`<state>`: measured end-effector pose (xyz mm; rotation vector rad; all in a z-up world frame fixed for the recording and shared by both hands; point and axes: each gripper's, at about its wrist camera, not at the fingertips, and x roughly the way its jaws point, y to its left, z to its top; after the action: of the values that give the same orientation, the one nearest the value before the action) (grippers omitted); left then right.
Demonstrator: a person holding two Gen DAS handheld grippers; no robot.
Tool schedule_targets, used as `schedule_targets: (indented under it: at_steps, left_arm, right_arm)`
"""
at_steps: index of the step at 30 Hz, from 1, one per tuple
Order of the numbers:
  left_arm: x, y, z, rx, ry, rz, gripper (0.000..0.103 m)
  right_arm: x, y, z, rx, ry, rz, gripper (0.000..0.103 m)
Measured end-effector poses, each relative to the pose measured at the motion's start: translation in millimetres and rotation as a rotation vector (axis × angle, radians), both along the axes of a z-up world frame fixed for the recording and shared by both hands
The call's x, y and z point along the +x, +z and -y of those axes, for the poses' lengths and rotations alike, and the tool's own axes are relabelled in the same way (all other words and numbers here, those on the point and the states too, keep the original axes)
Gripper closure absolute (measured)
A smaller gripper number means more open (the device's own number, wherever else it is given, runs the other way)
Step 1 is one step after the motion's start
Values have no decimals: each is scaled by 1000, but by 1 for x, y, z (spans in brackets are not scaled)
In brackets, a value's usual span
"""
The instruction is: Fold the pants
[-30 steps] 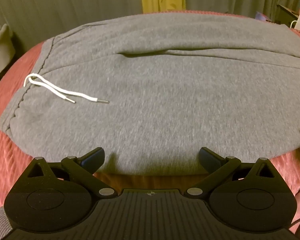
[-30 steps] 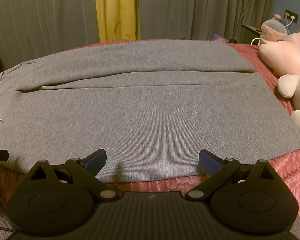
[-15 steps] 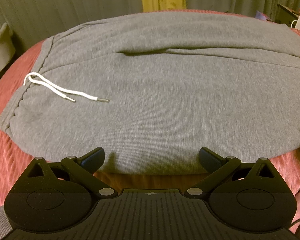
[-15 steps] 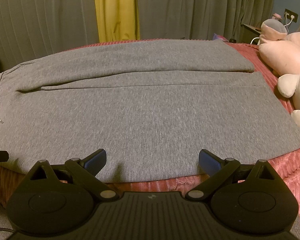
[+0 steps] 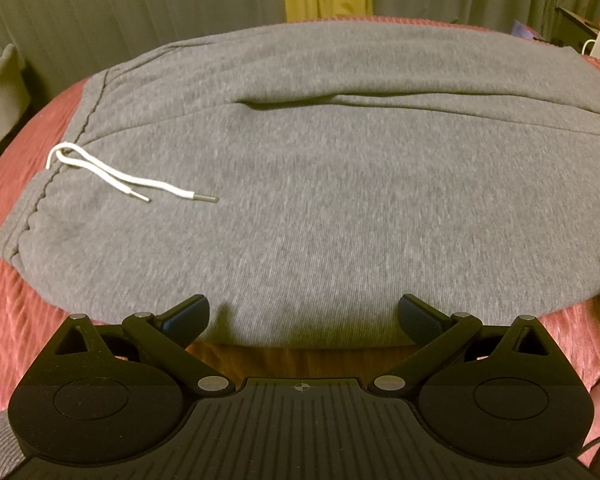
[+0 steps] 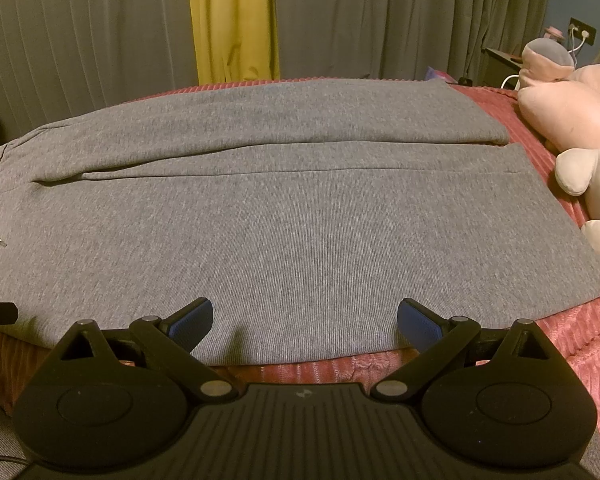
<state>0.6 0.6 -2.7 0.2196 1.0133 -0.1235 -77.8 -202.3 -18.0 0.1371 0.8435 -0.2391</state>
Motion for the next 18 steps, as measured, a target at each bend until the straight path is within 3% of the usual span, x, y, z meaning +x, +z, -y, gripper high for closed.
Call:
schedule_targets:
  at_steps: [18]
  left_arm:
    - [-4, -4, -1, -2, 1, -5, 0]
  right_arm:
    - [0, 1, 1, -1, 0, 0, 4]
